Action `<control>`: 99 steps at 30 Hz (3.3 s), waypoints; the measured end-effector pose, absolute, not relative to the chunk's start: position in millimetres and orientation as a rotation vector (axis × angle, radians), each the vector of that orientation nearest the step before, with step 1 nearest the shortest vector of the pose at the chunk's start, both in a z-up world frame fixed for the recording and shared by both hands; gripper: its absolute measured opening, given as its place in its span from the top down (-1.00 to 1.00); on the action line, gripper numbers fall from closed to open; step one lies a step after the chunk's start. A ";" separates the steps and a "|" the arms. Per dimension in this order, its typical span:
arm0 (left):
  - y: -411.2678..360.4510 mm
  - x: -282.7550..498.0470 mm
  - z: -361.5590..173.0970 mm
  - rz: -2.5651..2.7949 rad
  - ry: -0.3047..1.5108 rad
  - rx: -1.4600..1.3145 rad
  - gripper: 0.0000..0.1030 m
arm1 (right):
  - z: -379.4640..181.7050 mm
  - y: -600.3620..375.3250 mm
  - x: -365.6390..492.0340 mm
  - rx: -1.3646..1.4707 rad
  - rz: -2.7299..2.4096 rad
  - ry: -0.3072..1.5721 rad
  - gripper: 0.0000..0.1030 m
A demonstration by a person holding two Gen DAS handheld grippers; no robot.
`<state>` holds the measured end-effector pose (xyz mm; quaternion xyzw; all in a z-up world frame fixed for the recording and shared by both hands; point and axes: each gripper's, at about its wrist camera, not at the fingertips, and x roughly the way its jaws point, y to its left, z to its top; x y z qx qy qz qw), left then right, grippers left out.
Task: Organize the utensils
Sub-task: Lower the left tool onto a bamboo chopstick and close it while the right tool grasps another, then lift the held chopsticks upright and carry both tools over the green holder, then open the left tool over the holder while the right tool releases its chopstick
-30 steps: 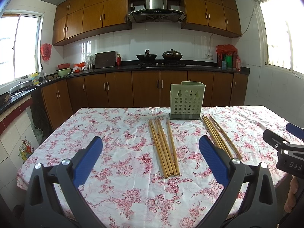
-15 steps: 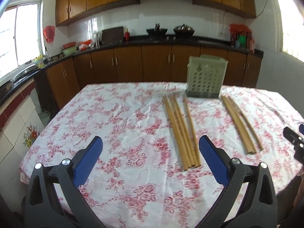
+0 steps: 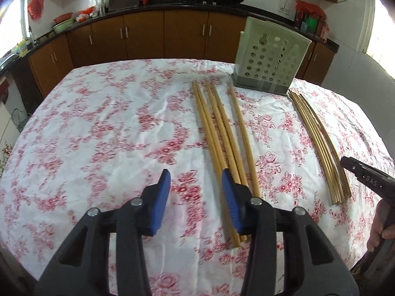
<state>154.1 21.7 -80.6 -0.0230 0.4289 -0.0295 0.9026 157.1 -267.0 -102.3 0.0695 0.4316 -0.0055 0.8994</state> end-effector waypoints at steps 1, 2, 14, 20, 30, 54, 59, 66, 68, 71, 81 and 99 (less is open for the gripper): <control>19.1 157.3 -82.7 -0.068 0.895 -0.043 0.26 | -105.5 -265.7 158.0 0.128 -0.014 0.902 0.59; 17.2 160.7 -85.1 -0.072 0.903 -0.039 0.33 | -108.5 -266.6 159.7 0.122 -0.017 0.909 0.69; 10.8 181.1 -100.4 -0.083 0.960 -0.022 0.54 | -113.3 -276.3 161.6 0.130 -0.042 0.881 0.82; 10.2 185.8 -101.7 -0.059 0.958 0.005 0.70 | -113.4 -270.7 164.8 0.117 -0.033 0.878 0.81; 62.5 216.7 -105.3 0.008 0.939 -0.034 0.83 | -114.5 -300.4 180.9 0.154 -0.123 0.843 0.85; 69.8 179.1 -58.5 -0.004 0.785 0.005 0.84 | -63.6 -305.4 151.0 0.131 -0.115 0.682 0.85; 78.8 169.9 8.2 -0.006 0.599 -0.048 0.84 | -9.0 -309.3 141.2 0.139 -0.111 0.515 0.85; 83.0 179.7 50.3 0.004 0.513 -0.057 0.84 | 27.6 -305.6 143.7 0.139 -0.089 0.413 0.85; 85.2 185.4 54.8 0.010 0.512 -0.056 0.85 | 32.3 -304.8 151.3 0.143 -0.083 0.408 0.85; 85.5 193.7 63.9 0.013 0.507 -0.064 0.85 | 41.7 -303.1 160.9 0.138 -0.077 0.392 0.86; 50.7 204.3 165.8 -0.116 0.265 -0.125 0.85 | 147.8 -285.9 162.4 0.198 0.028 0.071 0.86; -44.7 285.9 113.7 -0.266 0.341 -0.115 0.85 | 87.3 -251.8 228.5 0.193 0.119 0.204 0.85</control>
